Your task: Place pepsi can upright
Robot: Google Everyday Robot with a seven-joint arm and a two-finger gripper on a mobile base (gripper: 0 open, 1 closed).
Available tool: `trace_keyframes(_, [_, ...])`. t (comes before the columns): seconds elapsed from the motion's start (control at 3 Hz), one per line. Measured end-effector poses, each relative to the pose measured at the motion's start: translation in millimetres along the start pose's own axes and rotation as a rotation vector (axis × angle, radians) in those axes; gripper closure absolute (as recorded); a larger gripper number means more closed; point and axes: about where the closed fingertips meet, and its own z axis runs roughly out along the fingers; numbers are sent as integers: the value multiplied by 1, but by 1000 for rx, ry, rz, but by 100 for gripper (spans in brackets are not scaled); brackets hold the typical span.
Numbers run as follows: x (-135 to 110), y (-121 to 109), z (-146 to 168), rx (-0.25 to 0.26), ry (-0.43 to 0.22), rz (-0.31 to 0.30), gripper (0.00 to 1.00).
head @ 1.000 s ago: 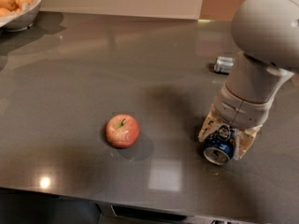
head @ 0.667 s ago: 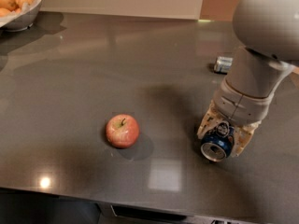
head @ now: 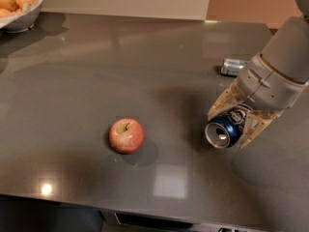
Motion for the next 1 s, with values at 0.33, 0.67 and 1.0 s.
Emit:
trace_keyframes(0.33, [-1,-10,-20,108,-100,179,100])
trace_keyframes(0.67, [0,-22,-35,202,-221,329,100])
trace_keyframes(1.0, [6,-30,-42,300,-404,450,100])
